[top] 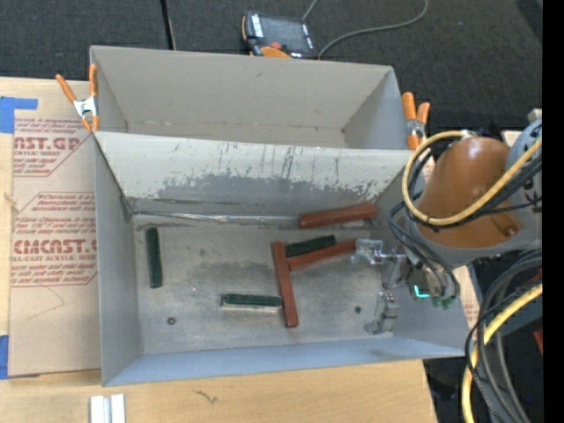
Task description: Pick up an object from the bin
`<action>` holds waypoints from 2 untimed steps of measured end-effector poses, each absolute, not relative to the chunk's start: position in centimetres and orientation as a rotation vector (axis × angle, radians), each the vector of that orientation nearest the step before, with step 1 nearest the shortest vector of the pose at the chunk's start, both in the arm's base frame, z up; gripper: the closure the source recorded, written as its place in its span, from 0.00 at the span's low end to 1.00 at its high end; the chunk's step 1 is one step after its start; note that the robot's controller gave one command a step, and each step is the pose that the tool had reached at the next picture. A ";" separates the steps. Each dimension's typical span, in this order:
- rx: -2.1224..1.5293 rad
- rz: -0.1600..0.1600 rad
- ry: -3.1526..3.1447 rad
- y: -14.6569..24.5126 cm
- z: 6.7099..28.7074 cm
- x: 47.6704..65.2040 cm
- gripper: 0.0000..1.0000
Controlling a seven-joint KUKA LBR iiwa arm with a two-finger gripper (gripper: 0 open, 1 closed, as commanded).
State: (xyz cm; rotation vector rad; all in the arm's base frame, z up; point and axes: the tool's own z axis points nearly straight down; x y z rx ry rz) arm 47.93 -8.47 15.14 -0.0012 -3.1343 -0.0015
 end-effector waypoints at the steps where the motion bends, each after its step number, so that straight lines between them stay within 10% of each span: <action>1: 0.290 -0.002 -3.132 -3.2 6.7 56.7 0.00; 2: 0.396 0.000 -3.121 -2.7 10.1 56.7 0.00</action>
Offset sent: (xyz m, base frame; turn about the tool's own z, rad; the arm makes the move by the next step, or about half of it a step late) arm 0.0856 0.0501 -0.0814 -0.1822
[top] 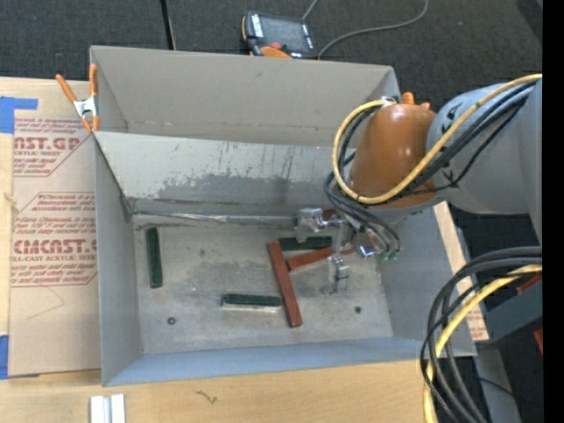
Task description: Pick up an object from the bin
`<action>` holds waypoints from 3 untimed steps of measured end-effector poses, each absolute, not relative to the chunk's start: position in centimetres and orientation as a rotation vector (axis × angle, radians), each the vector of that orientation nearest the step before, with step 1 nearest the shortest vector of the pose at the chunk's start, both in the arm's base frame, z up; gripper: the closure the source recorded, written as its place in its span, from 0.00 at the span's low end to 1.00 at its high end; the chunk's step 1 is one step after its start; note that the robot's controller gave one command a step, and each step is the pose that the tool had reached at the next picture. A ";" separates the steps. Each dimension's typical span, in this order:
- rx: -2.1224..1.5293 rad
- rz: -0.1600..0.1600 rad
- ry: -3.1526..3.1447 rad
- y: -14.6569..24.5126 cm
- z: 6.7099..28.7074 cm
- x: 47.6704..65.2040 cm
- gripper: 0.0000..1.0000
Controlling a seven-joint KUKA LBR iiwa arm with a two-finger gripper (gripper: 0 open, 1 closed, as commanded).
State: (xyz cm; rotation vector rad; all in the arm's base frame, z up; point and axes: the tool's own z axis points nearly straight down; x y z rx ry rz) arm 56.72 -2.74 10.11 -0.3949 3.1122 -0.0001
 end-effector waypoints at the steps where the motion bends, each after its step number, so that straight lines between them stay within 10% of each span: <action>1: -0.291 0.001 3.125 -3.6 11.4 57.4 0.00; 2: -0.324 0.003 3.124 -1.8 6.7 59.2 0.00; 3: -0.323 0.001 3.123 -1.8 6.7 59.2 0.00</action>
Offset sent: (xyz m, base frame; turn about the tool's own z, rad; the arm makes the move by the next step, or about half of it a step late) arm 0.0056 -0.0101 0.0127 0.0679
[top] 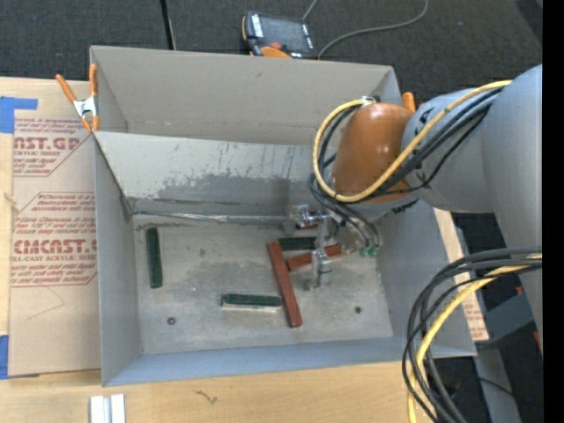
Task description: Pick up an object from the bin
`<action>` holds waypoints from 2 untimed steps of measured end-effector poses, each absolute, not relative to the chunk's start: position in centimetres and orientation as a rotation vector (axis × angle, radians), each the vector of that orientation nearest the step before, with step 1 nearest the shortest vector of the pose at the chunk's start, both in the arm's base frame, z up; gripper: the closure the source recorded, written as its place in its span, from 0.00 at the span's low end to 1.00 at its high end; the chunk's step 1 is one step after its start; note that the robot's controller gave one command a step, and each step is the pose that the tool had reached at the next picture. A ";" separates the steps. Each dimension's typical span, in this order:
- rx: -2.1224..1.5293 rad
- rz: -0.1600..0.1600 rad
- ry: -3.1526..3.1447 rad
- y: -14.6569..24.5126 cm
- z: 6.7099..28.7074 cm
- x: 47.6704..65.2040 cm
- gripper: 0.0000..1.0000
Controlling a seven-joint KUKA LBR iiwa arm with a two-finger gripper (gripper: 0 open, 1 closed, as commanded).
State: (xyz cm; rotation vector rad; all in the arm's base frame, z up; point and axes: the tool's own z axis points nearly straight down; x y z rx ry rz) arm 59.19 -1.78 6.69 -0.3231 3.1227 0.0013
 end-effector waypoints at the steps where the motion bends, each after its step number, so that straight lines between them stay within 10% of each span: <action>1: -0.323 0.000 3.122 -1.8 6.8 59.2 1.00; 2: -0.323 0.000 3.122 -1.8 7.5 59.3 1.00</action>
Offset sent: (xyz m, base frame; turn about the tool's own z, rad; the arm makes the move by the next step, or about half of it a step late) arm 0.0000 0.0000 0.0000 0.0000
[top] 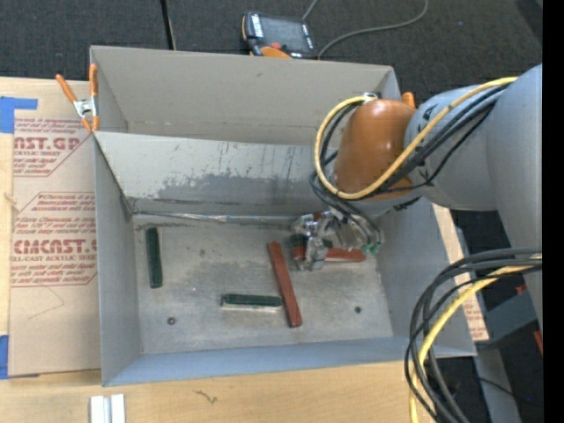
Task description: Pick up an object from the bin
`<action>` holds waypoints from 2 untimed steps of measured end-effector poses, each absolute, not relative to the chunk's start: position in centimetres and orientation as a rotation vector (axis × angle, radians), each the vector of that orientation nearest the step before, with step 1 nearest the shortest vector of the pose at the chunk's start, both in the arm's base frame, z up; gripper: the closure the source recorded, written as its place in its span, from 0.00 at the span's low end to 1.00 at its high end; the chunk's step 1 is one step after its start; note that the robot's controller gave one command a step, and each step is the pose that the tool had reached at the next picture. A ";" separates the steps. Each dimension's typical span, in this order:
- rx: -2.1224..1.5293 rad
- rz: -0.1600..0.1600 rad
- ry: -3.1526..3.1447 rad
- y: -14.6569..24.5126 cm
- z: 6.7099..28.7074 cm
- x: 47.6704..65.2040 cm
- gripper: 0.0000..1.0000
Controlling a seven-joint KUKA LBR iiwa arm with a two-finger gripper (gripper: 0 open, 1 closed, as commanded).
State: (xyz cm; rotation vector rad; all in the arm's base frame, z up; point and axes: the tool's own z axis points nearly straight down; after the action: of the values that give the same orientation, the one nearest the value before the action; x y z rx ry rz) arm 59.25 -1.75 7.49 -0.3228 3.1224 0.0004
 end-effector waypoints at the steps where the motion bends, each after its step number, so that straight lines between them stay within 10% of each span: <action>1: -0.323 0.000 3.120 -1.7 10.9 59.3 1.00; 2: -0.323 0.000 3.122 -1.6 12.0 59.4 1.00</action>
Offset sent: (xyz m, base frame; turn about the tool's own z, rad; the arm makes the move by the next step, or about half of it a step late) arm 0.0000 0.0000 0.0328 0.0000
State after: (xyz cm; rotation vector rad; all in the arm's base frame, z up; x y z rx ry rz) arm 59.40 -1.65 12.05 -0.3234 3.1216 -0.0003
